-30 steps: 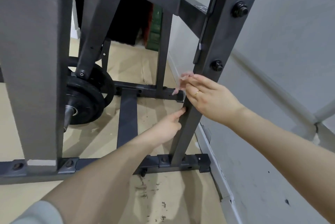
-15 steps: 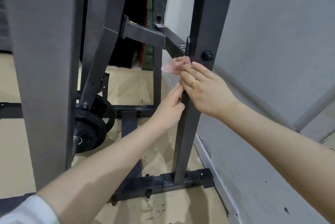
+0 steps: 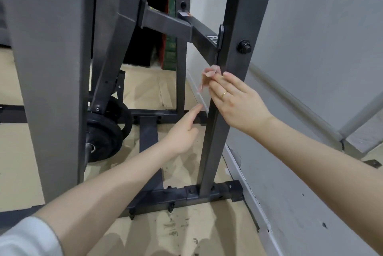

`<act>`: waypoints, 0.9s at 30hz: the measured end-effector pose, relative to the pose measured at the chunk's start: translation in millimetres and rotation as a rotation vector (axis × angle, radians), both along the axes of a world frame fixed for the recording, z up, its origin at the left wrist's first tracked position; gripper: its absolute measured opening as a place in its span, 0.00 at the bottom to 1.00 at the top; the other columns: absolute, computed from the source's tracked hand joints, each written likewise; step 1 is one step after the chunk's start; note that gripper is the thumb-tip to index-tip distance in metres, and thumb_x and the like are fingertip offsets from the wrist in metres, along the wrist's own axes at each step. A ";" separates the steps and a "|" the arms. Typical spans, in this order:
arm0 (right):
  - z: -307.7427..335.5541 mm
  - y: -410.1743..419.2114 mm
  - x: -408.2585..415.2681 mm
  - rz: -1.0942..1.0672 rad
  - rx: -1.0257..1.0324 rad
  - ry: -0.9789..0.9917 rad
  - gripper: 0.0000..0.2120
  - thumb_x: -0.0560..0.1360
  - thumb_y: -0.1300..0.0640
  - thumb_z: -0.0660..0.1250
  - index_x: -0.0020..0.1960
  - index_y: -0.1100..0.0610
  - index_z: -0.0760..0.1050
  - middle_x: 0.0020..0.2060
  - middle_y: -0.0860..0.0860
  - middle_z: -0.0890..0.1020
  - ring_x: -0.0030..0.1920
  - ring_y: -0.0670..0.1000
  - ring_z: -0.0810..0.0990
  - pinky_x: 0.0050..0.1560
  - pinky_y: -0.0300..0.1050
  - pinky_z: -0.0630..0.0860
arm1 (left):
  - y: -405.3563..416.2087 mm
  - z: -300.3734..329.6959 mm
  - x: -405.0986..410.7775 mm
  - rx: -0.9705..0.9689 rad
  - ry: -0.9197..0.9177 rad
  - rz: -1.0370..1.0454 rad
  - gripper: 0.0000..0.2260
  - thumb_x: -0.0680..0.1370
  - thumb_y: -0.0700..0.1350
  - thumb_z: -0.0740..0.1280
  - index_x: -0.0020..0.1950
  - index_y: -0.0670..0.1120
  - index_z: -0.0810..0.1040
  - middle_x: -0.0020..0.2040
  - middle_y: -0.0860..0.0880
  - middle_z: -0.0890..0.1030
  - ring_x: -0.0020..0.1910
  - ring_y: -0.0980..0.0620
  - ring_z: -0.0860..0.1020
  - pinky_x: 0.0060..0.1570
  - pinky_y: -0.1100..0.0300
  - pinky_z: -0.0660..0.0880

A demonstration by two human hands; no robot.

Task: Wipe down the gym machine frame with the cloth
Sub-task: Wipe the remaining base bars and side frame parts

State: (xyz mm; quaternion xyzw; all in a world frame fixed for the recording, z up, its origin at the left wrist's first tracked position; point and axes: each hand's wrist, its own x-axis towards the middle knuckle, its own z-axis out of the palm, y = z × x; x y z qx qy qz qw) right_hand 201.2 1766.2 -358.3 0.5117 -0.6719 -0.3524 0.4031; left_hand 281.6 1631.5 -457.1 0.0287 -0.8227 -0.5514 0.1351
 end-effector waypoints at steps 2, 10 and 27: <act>-21.7 1.3 3.0 -0.065 0.043 0.060 0.25 0.75 0.59 0.47 0.65 0.59 0.76 0.64 0.56 0.77 0.68 0.56 0.71 0.72 0.51 0.59 | -6.6 -15.5 8.8 0.033 -0.050 0.048 0.29 0.77 0.29 0.53 0.77 0.47 0.55 0.77 0.51 0.57 0.74 0.59 0.54 0.63 0.77 0.49; -174.6 17.0 0.5 -0.309 0.342 -0.183 0.25 0.82 0.56 0.49 0.76 0.65 0.51 0.76 0.61 0.53 0.76 0.61 0.48 0.64 0.57 0.26 | -13.4 -88.1 43.5 -0.013 -0.224 0.105 0.27 0.78 0.33 0.53 0.75 0.51 0.58 0.76 0.54 0.59 0.72 0.58 0.57 0.56 0.80 0.50; -228.8 -185.0 204.2 -0.427 -0.186 -2.364 0.09 0.82 0.65 0.51 0.51 0.62 0.70 0.33 0.61 0.79 0.30 0.58 0.78 0.34 0.48 0.75 | -174.3 -157.1 260.0 0.210 -0.456 0.188 0.26 0.75 0.58 0.67 0.70 0.52 0.67 0.62 0.55 0.75 0.61 0.58 0.74 0.59 0.63 0.71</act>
